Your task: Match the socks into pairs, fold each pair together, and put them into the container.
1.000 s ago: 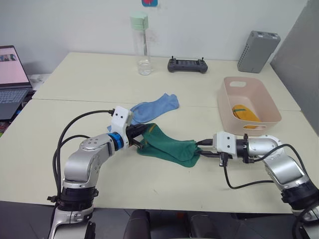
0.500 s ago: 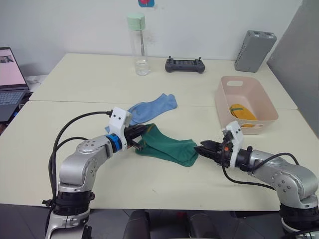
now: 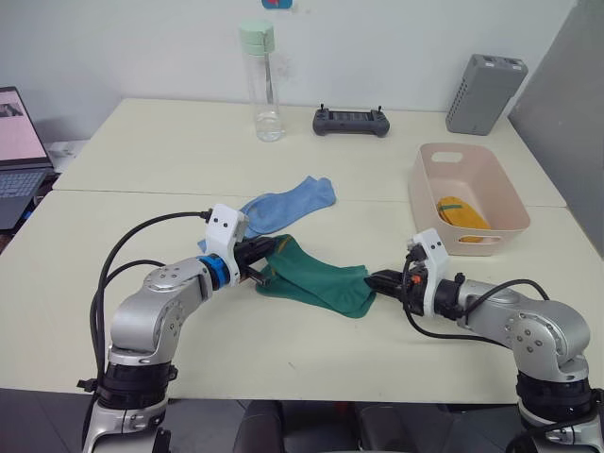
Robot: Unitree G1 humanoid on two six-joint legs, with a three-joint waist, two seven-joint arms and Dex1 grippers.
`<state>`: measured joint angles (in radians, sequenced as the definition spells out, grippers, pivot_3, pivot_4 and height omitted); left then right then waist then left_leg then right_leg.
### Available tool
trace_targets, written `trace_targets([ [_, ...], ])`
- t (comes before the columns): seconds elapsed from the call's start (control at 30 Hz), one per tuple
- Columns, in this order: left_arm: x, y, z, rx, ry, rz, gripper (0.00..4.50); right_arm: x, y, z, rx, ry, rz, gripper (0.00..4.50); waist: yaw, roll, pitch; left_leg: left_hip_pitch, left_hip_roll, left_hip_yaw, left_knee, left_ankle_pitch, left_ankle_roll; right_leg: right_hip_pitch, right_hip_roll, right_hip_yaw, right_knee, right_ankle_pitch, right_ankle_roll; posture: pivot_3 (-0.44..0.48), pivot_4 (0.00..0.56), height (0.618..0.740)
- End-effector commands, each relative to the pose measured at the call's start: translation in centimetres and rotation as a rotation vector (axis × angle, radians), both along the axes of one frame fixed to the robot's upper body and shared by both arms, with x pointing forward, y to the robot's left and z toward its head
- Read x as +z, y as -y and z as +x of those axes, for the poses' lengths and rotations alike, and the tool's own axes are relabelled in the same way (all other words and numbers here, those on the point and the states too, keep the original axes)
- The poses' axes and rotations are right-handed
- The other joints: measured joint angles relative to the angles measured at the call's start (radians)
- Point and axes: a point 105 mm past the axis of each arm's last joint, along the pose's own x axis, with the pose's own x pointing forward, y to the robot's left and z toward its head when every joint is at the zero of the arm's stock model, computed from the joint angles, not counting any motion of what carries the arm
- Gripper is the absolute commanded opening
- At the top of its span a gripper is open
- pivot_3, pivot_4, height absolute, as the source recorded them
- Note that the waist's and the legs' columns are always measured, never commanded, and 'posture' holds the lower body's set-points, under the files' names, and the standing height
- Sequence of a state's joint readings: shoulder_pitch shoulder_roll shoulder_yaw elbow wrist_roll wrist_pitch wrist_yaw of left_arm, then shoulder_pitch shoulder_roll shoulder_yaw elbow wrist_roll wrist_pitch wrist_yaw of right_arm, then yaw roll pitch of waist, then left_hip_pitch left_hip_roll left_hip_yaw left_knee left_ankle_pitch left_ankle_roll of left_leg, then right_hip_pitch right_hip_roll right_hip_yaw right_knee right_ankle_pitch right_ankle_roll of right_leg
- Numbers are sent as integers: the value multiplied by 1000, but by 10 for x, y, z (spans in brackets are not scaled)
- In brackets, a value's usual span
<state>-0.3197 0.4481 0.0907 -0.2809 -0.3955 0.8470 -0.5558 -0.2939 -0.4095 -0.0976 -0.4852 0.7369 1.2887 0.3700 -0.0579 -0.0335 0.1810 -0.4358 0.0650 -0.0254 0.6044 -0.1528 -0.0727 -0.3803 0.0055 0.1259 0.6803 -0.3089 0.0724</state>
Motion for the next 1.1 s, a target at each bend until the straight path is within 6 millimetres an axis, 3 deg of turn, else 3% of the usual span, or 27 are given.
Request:
trace_targets([
  [0.03, 14, 1, -4, -11, 56, 5, 0, 6, -3, -3, 31, 8, 8, 14, 0, 0, 0, 0, 0, 0, 0, 0, 0, 0, 0, 0, 0, 0, 0, 0, 150, 740],
  [0.2, 14, -2, -5, -4, 56, 11, 0, 4, -3, -6, 39, -5, 10, 14, 0, 0, 0, 0, 0, 0, 0, 0, 0, 0, 0, 0, 0, 0, -1, 0, 150, 740],
  [0.53, 28, -21, -13, 66, 50, -66, 0, 28, 4, 5, 18, 65, 52, 14, -5, 0, 0, -1, 0, 1, -1, 0, 0, -3, 0, 0, 0, -1, -1, 0, 150, 740],
  [0.67, 28, -19, -24, 71, 17, -140, 0, 25, 6, 7, 22, 52, 43, 14, -4, 0, 0, -1, 0, 0, -3, 0, 0, -3, 0, 0, 0, -1, -1, 0, 150, 740],
  [0.9, 10, -9, -44, 60, -23, -166, 0, 22, 9, 6, 36, 28, 29, 14, -2, 0, 0, -2, 0, 1, -5, 0, 0, -5, 0, 0, 0, -1, -2, 0, 150, 740],
  [1.1, 23, -4, -46, 68, 32, -238, 0, 33, 17, -1, 70, 23, 27, 14, 0, 0, 0, -2, 0, 1, -4, 0, 0, -5, 0, 1, 0, -2, -3, 0, 150, 740],
])
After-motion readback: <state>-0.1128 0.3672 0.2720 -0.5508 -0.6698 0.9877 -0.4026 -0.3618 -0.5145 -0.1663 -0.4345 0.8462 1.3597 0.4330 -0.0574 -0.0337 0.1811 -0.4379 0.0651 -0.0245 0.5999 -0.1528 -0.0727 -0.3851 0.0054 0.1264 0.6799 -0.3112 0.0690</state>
